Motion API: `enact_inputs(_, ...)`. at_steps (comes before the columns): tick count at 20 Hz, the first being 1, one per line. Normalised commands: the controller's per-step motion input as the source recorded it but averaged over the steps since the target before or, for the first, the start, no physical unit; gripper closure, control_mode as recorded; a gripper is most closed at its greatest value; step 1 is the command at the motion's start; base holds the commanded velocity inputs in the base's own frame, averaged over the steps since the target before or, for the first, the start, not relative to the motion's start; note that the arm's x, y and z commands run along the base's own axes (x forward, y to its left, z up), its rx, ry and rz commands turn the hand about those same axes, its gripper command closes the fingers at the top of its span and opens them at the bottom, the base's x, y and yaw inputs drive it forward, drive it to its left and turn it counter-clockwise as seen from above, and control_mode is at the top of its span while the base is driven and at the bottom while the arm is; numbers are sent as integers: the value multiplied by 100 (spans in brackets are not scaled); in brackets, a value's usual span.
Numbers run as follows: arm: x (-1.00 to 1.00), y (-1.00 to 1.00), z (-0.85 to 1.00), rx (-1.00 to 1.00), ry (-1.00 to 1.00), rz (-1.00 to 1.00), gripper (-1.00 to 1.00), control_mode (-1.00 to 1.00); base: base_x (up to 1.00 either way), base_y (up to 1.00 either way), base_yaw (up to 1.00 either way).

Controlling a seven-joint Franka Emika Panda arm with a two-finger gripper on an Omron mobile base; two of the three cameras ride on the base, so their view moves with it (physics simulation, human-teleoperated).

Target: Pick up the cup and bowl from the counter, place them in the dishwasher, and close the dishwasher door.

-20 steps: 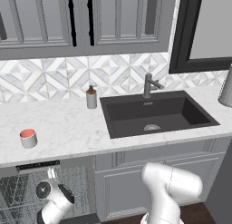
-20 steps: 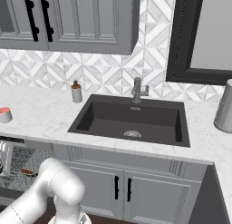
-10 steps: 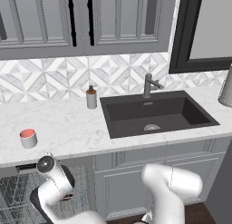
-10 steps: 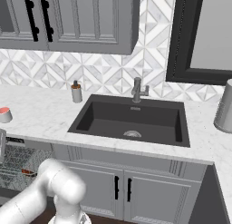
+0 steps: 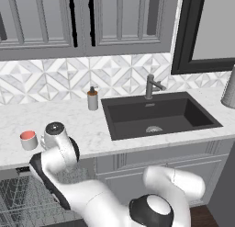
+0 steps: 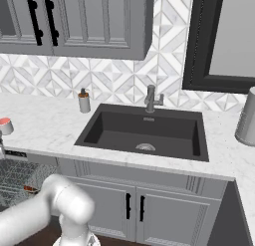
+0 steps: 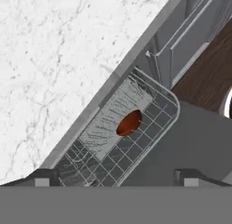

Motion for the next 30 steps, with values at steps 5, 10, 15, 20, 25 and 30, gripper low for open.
enact_inputs(5,10,13,72,-19,21,11,-100,-100,0,0,0)
enact_inputs(10,34,30,33,-15,0,12,-100,-100,0,0,0)
enact_inputs(15,38,23,33,-10,2,19,-100,-100,0,0,0)
enact_inputs(20,21,6,-4,14,-7,12,-100,-100,0,0,0)
enact_inputs(25,25,14,-4,27,-6,5,-100,-100,0,0,0)
enact_inputs(30,42,39,-7,1,7,5,-100,-100,0,0,0)
